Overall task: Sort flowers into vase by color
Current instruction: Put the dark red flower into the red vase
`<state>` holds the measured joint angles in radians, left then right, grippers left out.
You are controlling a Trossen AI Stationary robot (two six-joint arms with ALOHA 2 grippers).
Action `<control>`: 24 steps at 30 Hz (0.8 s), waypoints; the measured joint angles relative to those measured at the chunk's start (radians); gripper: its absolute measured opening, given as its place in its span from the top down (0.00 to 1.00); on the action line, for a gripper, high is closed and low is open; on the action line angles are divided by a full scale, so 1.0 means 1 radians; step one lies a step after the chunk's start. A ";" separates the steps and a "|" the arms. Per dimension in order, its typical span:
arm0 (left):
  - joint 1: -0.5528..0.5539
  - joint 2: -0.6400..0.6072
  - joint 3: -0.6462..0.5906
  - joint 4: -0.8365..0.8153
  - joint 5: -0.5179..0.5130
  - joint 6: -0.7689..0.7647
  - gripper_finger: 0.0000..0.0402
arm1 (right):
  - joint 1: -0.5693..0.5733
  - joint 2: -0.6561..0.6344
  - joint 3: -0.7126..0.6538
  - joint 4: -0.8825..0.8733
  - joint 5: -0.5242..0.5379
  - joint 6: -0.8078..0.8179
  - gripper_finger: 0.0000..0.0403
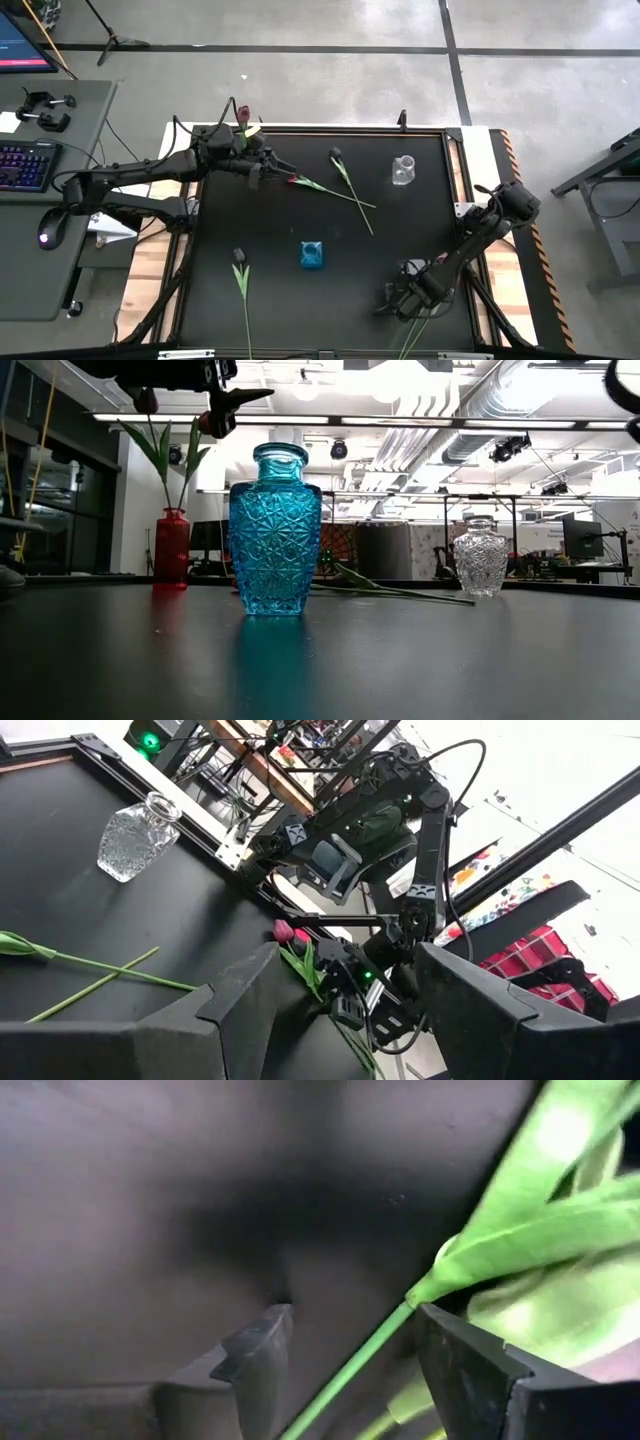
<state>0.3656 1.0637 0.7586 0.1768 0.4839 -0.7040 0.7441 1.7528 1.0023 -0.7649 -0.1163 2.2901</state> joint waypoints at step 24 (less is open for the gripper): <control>0.001 0.000 0.000 0.000 -0.051 -0.001 0.45 | -0.003 -0.070 -0.003 0.014 0.149 0.011 0.49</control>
<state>0.3662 1.0641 0.7589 0.1772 0.4333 -0.7052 0.7412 1.6829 0.9989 -0.7506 0.0328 2.3008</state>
